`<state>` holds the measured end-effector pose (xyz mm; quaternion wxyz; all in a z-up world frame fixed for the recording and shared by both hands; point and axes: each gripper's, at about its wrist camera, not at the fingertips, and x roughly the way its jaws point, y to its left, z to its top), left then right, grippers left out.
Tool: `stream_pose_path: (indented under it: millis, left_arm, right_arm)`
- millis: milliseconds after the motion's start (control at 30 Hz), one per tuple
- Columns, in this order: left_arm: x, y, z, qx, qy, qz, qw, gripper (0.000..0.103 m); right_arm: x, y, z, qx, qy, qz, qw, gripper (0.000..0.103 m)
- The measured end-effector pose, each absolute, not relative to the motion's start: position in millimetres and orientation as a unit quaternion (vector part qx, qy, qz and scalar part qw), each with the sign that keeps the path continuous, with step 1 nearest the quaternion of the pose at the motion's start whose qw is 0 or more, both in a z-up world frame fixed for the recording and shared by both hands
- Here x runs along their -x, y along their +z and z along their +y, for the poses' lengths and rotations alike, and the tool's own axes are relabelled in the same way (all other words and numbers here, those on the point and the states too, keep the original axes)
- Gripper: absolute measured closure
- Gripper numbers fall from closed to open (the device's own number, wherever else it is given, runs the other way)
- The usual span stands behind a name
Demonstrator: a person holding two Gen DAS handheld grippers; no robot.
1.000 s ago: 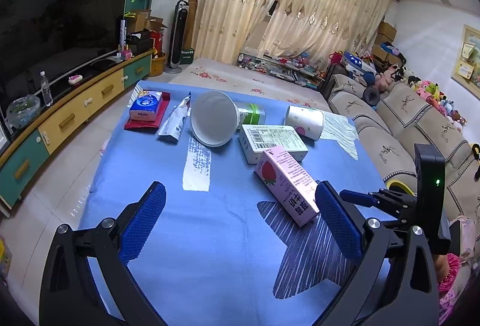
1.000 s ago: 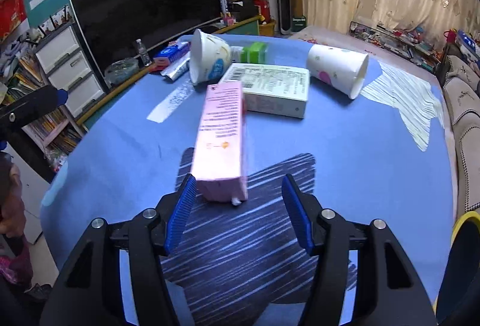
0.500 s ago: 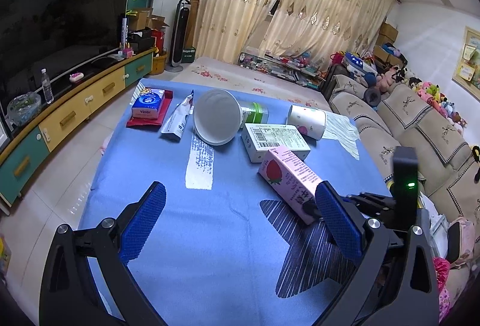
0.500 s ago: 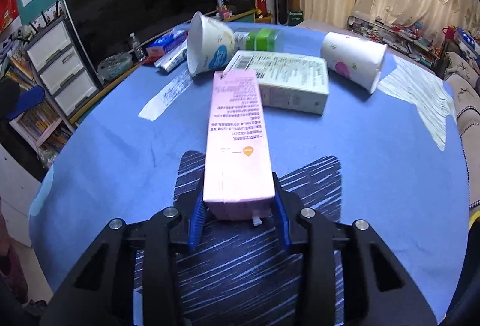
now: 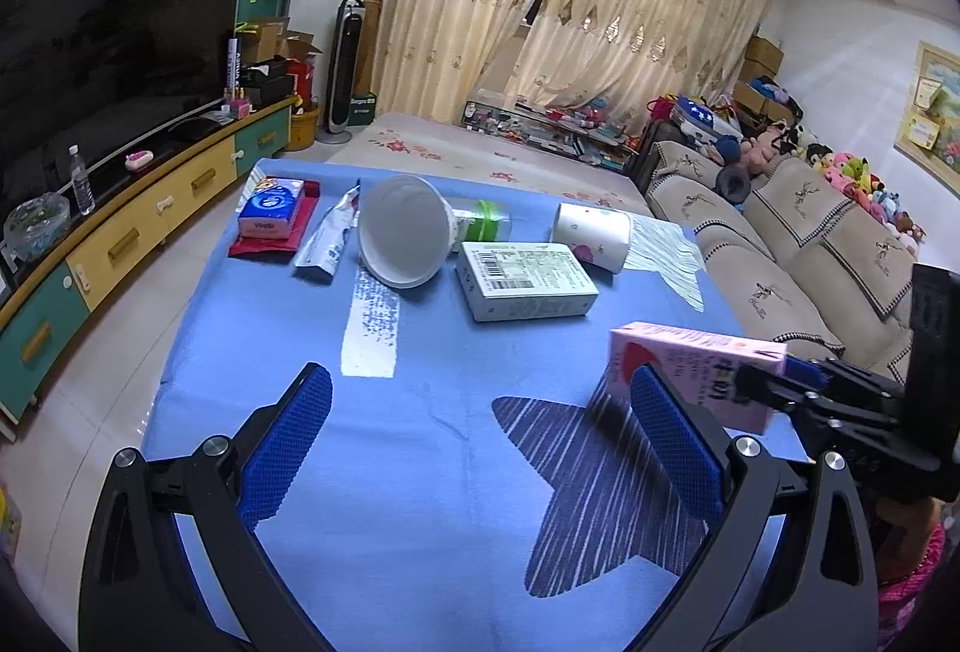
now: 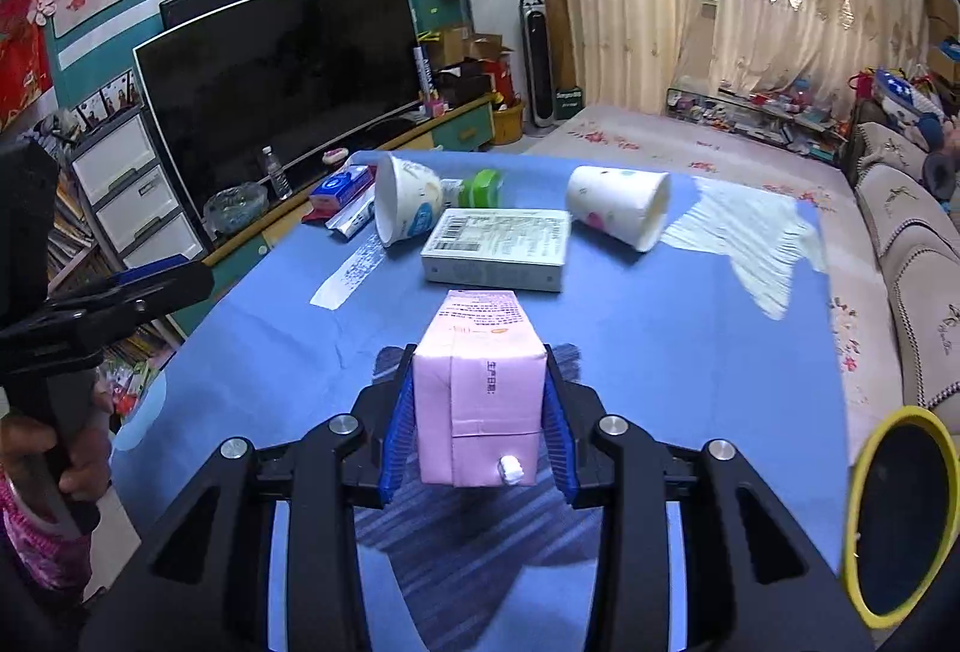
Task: Collect trash
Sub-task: 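Carry the pink carton over the yellow bin and open the right gripper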
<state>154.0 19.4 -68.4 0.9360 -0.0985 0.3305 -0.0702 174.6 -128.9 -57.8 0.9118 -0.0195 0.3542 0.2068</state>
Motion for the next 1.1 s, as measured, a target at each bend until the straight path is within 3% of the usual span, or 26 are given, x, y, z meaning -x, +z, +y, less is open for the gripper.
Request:
stream_pose_path:
  millis: [500, 1100]
  left_arm:
    - [-166.1, -67.0, -14.7, 0.075, -0.095, 0.337, 0.934, 0.005]
    - [-204.0, -86.7, -79.5, 0.045, -0.132, 0.373, 0.917, 0.005]
  right_arm:
    - [-155.2, -53.6, -265.1, -0.047, 0.036, 0.337, 0.94, 0.067]
    - [-165.9, -131.8, -432.0, -0.13, -0.162, 0.388, 0.898, 0.066]
